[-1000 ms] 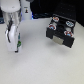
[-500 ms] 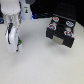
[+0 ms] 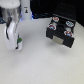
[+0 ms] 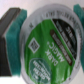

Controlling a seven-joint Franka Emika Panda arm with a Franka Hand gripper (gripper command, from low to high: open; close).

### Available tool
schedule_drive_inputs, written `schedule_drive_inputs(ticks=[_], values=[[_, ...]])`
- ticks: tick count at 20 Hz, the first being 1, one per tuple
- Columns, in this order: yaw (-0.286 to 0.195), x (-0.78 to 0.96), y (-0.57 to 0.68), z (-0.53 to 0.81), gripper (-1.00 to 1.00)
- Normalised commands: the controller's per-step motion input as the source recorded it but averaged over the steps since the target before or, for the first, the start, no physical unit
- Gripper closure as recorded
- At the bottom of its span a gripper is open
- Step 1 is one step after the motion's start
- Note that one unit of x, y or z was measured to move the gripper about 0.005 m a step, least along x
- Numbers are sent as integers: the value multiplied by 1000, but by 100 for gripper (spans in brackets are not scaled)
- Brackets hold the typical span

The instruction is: Open the kcup holder, insert the kcup into the holder, and close the kcup holder

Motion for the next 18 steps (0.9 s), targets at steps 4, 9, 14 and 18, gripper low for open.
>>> schedule_drive_inputs(ticks=[4,9,14,18], values=[[73,256,544,838,100],[58,270,580,814,100],[40,317,599,762,100],[21,361,613,634,100]])
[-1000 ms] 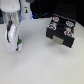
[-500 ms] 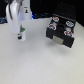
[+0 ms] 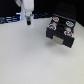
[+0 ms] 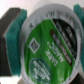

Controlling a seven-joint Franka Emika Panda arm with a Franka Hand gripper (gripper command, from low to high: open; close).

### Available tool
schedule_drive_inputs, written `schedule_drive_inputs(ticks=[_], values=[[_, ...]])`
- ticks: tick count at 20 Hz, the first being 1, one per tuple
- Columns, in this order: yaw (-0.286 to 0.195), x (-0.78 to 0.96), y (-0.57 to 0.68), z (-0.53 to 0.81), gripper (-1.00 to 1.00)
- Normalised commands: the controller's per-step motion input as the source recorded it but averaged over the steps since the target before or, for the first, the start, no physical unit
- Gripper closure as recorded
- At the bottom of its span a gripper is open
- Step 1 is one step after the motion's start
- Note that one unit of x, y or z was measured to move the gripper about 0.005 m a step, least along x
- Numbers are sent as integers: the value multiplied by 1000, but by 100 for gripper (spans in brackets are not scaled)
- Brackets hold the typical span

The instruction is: Open the kcup holder, insert the kcup into the holder, and close the kcup holder

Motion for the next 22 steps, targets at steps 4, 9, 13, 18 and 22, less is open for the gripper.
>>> schedule_drive_inputs(ticks=[4,9,13,18,22], values=[[3,366,655,543,100],[0,366,682,459,100],[0,329,685,436,100],[0,230,706,345,100],[0,160,688,290,100]])
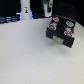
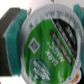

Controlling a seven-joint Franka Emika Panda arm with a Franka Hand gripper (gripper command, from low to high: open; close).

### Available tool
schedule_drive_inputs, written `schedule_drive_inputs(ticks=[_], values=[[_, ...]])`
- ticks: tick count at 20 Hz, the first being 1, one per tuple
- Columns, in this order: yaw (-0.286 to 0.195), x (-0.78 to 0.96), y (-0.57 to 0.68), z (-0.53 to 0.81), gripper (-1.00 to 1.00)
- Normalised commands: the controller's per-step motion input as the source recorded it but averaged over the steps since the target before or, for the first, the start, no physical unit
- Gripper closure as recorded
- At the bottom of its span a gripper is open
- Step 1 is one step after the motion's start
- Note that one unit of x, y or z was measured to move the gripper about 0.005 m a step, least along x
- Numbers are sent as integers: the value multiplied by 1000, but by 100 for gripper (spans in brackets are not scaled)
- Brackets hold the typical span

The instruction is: Open the kcup holder, insert the kcup into the holder, and close the kcup holder

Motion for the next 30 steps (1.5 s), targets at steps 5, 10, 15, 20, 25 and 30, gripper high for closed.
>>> schedule_drive_inputs(ticks=[5,10,15,20,25,30], values=[[0,121,678,204,100],[0,114,665,155,100],[0,234,647,74,100],[6,479,595,2,100],[19,523,549,0,100],[47,131,333,-71,100]])
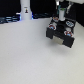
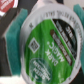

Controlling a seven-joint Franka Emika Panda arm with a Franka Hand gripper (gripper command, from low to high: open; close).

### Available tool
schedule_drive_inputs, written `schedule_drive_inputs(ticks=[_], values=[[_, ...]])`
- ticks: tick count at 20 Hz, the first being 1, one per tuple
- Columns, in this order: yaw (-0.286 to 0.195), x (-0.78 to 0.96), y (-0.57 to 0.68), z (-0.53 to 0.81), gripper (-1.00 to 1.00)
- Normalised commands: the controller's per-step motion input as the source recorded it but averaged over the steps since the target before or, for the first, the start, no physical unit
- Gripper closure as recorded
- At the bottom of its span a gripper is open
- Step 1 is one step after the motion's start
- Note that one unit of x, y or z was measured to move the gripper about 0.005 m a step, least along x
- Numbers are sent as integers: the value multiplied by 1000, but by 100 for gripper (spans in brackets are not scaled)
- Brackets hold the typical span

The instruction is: Open the kcup holder, insert the kcup into the holder, and close the kcup holder

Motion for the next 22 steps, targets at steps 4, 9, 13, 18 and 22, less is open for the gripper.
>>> schedule_drive_inputs(ticks=[4,9,13,18,22], values=[[47,-114,-10,-279,100],[2,-2,-6,-251,100],[-7,76,146,-162,100],[-30,205,54,-38,100],[-19,221,97,434,100]])
